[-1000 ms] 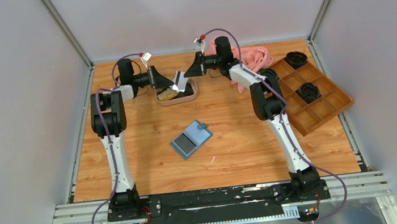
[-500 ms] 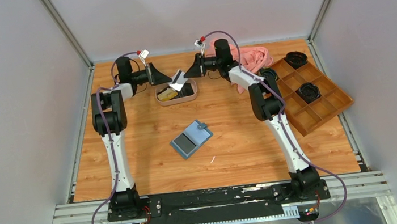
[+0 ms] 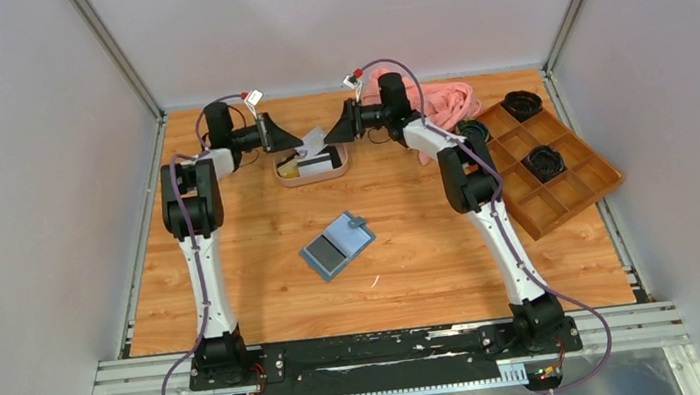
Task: Put the credit cards into the card holder
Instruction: Place the credit card in the storage box, then insert the credit card into the card holder.
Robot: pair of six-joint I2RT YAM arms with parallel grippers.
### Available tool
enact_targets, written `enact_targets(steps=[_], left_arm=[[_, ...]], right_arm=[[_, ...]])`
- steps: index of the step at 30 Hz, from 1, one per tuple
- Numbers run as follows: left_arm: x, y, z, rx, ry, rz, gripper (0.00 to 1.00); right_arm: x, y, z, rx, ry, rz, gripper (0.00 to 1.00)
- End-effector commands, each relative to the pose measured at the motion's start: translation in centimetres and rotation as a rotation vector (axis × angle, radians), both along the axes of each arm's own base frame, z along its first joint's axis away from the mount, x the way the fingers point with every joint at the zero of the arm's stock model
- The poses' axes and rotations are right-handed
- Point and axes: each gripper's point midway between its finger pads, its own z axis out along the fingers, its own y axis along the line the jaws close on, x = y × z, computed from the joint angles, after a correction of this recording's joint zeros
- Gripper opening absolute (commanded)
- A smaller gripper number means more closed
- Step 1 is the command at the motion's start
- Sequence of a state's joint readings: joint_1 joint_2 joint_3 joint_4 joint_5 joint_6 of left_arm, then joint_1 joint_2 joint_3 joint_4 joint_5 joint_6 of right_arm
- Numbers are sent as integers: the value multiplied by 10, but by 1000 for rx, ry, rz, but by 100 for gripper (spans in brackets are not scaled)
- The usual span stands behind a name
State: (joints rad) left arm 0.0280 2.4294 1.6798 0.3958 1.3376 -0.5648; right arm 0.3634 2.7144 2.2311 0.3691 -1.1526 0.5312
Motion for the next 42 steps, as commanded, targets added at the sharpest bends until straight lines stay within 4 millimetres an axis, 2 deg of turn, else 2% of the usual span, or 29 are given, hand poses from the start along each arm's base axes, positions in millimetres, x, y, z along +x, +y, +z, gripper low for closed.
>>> enact_targets(steps=[1,6,11,15,16,19,23,24,26,27,28,29,30,31,34,37,39,42], left_arm=[[1,10,4,7,-21,28,0],[8,22,18,32,-64,93,0],[9,26,48,46,-124,132,0],[1,26,85,53,-183,156,0],[-2,27,94,53,-192,165,0],[-19,26,111,57,-188,197,0],[-59,18,122,61,-164,212,0],[-70,16,123,62,-158,212,0],[-96,8,131,67,-168,217,0],[-109,4,131,69,-166,215,0],[-121,1,133,72,-168,221,0],[-138,-10,129,76,-159,206,0],[-149,-18,136,74,-174,201,0],[-164,-23,135,73,-165,199,0],[-198,-33,141,67,-172,229,0],[-229,-43,142,53,-155,287,0],[-253,-55,139,27,-132,299,0],[-276,-58,145,-66,-107,352,0]], right_arm=[[-3,-8,10,-8,-8,9,57],[-3,-13,22,-11,-27,10,62],[-4,-21,47,-17,-71,14,67],[-11,-27,71,-17,-112,35,69],[-15,-29,82,-12,-128,40,70],[-27,-36,103,-5,-157,59,71],[-55,-50,128,-11,-196,81,72],[-66,-55,126,-22,-190,85,72],[-87,-63,134,-41,-211,91,72],[-102,-68,145,-50,-233,95,72],[-116,-72,147,-64,-233,101,72],[-129,-77,149,-79,-246,107,72],[-143,-82,149,-92,-254,113,72],[-157,-87,151,-100,-263,119,72],[-198,-102,148,-122,-262,128,72],[-234,-113,134,-132,-250,142,72],[-253,-119,119,-136,-227,151,74],[-267,-123,108,-129,-223,156,76]])
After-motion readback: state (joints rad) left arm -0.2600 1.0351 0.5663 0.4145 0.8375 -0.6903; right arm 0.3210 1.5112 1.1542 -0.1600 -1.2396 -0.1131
